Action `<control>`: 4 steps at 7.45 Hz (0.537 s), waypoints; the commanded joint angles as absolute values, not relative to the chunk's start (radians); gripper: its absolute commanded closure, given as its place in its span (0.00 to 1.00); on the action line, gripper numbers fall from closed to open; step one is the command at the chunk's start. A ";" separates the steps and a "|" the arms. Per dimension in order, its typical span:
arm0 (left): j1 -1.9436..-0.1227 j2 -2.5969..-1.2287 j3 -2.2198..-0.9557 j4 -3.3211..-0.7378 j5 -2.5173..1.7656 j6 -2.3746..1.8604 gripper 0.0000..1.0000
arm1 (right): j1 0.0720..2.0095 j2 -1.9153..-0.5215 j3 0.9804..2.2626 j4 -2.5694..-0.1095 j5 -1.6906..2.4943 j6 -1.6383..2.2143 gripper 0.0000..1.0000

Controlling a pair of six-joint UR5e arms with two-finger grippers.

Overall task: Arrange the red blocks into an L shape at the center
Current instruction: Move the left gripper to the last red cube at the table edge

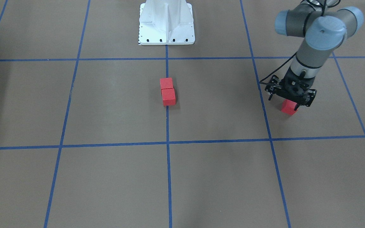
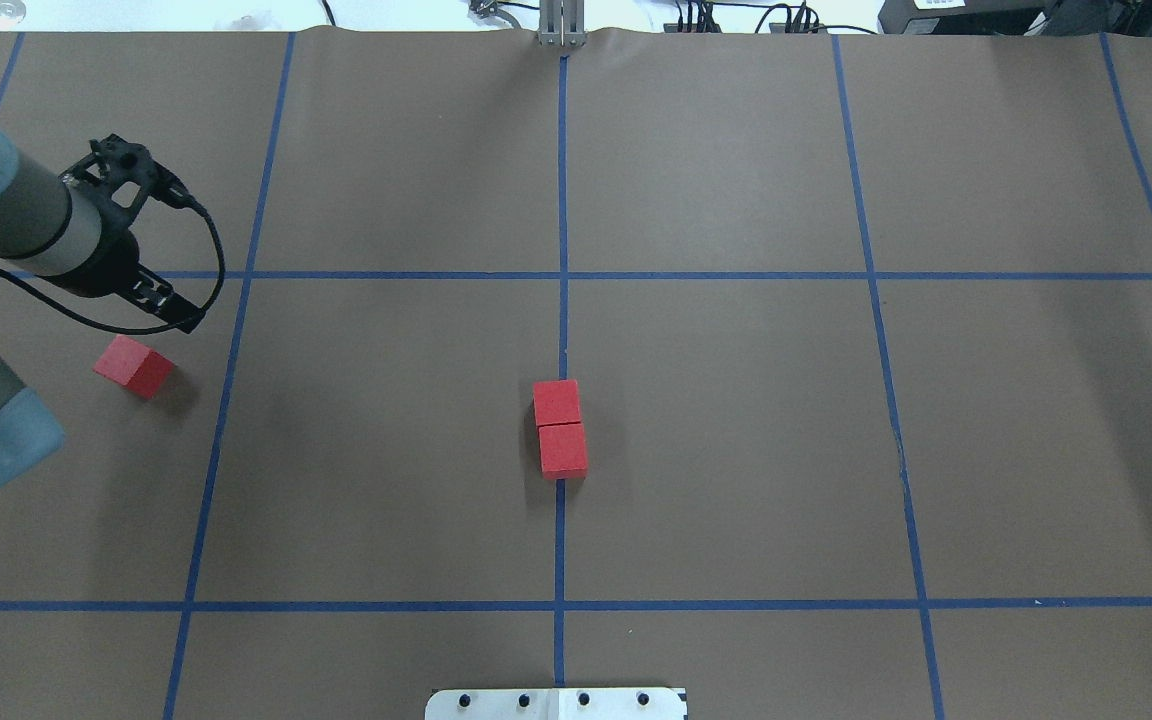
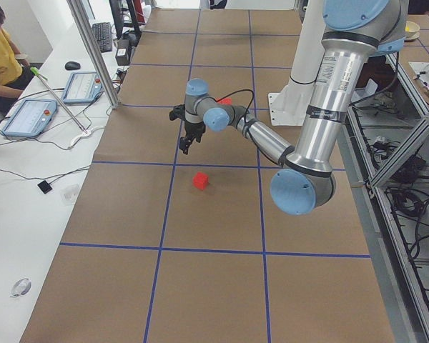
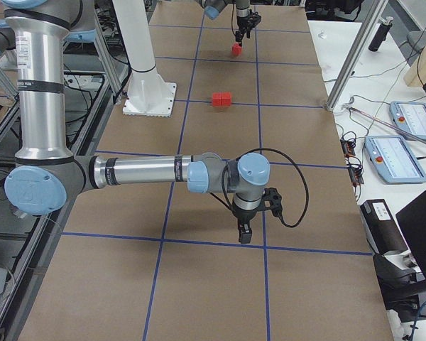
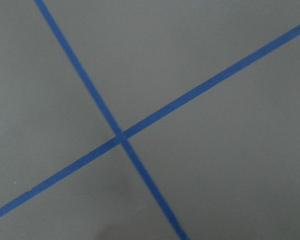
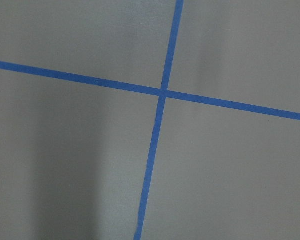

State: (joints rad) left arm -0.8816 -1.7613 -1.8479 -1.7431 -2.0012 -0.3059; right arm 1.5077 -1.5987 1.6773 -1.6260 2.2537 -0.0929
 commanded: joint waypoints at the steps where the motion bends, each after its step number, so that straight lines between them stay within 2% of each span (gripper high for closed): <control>1: -0.902 -1.666 -1.841 -1.792 -2.010 -0.205 0.00 | 1.511 -1.600 1.677 -1.626 2.255 -0.094 0.01; 3: -0.900 -1.611 -1.821 -1.891 -2.023 -0.266 0.00 | 1.511 -1.598 1.677 -1.626 2.255 -0.092 0.01; 4: -0.890 -1.612 -1.766 -1.998 -2.023 -0.401 0.00 | 1.511 -1.595 1.677 -1.626 2.255 -0.092 0.01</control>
State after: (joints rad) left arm -0.8983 -1.6253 -1.8148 -1.8873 -2.0211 -0.2812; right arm 1.5109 -1.5983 1.6767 -1.6260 2.2549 -0.0924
